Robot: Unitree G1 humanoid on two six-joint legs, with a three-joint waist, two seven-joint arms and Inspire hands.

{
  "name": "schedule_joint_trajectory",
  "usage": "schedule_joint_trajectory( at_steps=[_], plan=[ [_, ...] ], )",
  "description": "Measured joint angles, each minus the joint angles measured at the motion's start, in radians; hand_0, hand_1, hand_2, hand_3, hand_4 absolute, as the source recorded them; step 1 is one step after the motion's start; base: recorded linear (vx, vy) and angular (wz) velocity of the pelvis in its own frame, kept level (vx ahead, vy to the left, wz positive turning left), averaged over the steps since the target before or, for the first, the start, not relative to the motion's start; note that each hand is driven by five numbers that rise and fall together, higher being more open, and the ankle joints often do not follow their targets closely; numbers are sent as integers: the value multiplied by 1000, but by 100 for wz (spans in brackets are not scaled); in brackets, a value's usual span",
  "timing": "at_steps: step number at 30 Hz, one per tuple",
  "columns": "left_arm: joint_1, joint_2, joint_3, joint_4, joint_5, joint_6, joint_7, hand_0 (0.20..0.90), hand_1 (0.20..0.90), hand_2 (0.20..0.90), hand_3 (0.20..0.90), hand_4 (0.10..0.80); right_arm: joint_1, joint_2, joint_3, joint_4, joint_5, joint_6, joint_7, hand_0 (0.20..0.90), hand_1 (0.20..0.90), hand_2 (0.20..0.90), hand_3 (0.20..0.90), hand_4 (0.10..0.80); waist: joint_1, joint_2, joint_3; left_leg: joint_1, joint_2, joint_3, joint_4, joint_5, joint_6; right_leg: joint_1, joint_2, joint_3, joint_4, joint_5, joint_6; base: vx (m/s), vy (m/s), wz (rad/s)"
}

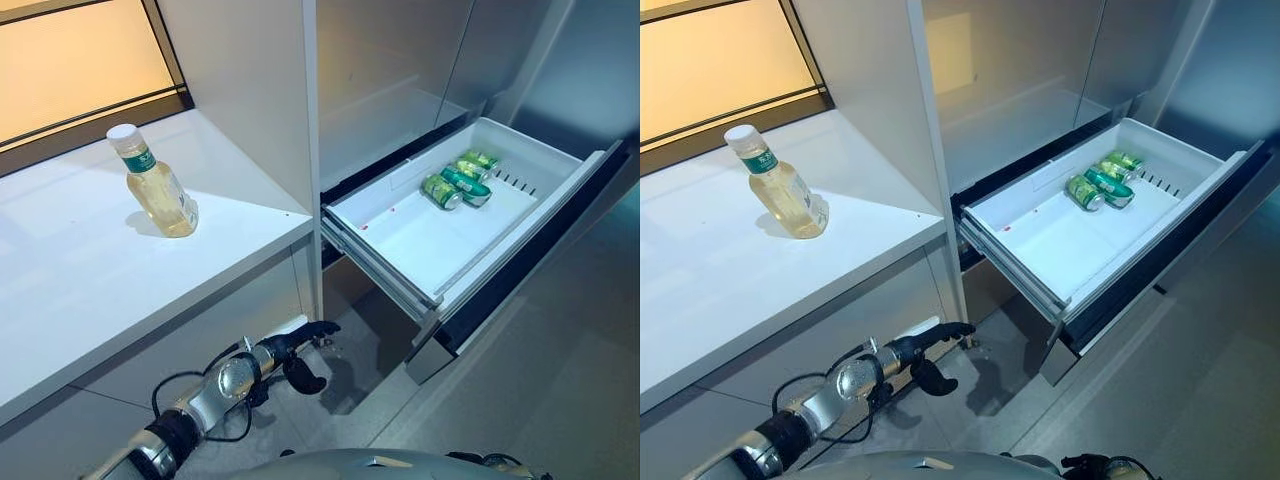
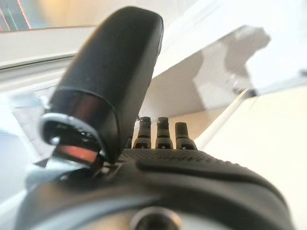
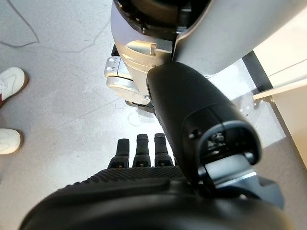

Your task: Put drinks into fridge and close the fridge

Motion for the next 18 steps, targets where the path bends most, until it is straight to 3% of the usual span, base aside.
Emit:
schedule_joint_trajectory(
  at_steps=[7, 9, 11, 18],
  plan=[
    [-6, 28, -12, -108, -17, -79, -50, 900, 900, 900, 900, 800, 4, 0, 1, 0, 0, -2, -4, 900, 900, 900, 900, 800, 13, 2, 0, -4, -1, -15, 0, 6, -2, 2, 0, -12, 0, 0, 0, -29, -5, 6],
    [11, 74, -11, -211, -22, -85, -90, 900, 900, 900, 900, 800, 14, 1, -1, -11, 1, -2, -15, 900, 900, 900, 900, 800, 19, 3, 0, -10, -1, -25, 0, 9, -2, 1, 0, -24, 0, 0, 0, -26, -6, 16],
    [26, 141, 12, -372, -95, -93, -156, 900, 900, 900, 900, 800, 30, 0, -1, -26, 1, -2, -27, 900, 900, 900, 900, 800, 33, 6, 1, -19, -2, -42, 0, 15, -2, -2, -1, -38, 0, 0, 0, -14, -16, 21],
    [29, 207, 140, -616, -344, -75, -288, 900, 900, 900, 900, 800, 55, -3, -4, -34, 5, -4, -45, 900, 900, 900, 900, 800, 67, 15, -1, -23, -5, -66, -1, 24, -4, 3, -1, -60, 0, -1, 0, 4, -25, 11]
  ],
)
